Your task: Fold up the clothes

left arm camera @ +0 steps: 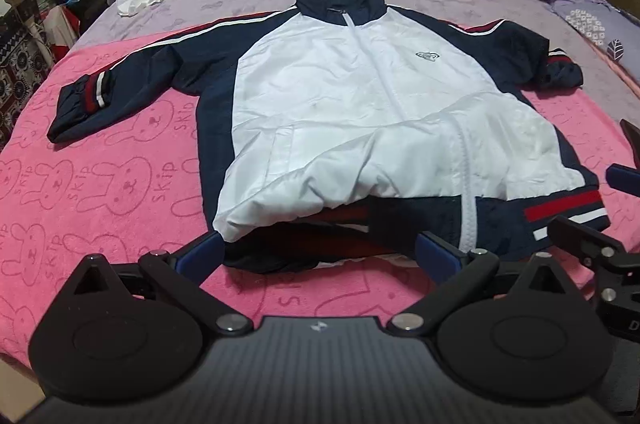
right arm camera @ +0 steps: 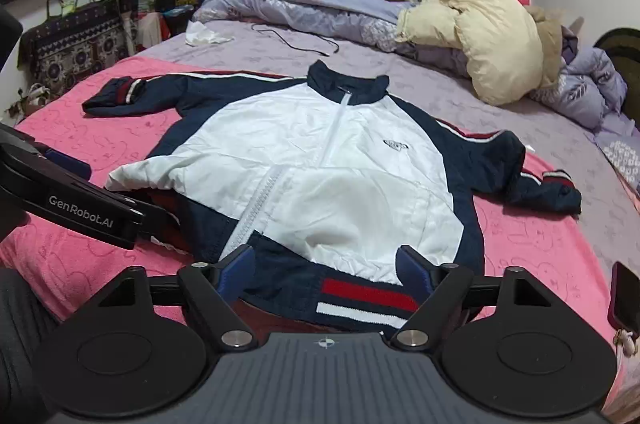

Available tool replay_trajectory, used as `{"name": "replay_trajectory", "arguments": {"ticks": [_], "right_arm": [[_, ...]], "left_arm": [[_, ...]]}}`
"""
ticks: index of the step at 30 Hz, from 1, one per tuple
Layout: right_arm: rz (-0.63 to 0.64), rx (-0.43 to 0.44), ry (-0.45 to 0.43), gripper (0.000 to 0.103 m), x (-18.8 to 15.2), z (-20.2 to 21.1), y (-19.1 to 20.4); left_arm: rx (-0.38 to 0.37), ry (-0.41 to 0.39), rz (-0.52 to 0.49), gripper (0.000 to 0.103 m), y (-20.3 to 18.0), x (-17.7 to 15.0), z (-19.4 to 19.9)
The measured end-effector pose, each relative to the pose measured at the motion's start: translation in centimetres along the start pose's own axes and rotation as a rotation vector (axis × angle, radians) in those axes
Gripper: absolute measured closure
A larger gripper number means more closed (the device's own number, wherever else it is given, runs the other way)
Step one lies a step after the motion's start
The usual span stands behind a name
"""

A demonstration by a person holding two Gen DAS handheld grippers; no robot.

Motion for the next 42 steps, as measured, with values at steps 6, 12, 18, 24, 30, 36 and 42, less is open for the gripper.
{"name": "replay_trajectory", "arguments": {"ticks": [6,12,18,24,30,36,42], "right_arm": [[0.003,-0.001,0.003,0.017,-0.3,-0.1,0.3],[0.012,-0.003,0.019,0.017,-1.0,-0.6,0.4],[0.491,-0.040,-0.098,0.022,-5.7,-2.9,4.3],[0.479,-0.063,-0.146,0.063,-4.6,-6.4,6.3],[0.138,0.030,-0.156,0.080,2.5,-6.1,3.7],[0.136,0.028,-0.145,0.080,4.1,-6.5,2.3],[-0.010,-0.014,-0.185,0.091,5.2,-6.4,-0.1]], "left_arm": [[0.004,0.014,0.002,0.001,0.2,-0.3,-0.4],[0.019,0.026,-0.014,0.001,0.4,-0.7,-1.0],[0.110,0.032,0.043,0.001,4.8,-1.6,-0.8],[0.119,0.038,0.076,0.001,6.7,-3.7,-0.4],[0.084,0.024,-0.015,0.001,3.6,-3.0,-2.8],[0.160,0.021,-0.110,0.001,2.0,0.1,-7.6],[0.135,-0.098,-0.219,0.001,-1.8,3.7,-8.4]]}}
Point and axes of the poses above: each gripper's, at about its wrist camera, not at the fingertips, and z roughly against the way its jaws point, y to its left, x to its top, the point moved 10 cm from there along -z, roughly the way its jaws point, and after that the axes turned 14 degrees about -z, right-handed, at the moved point
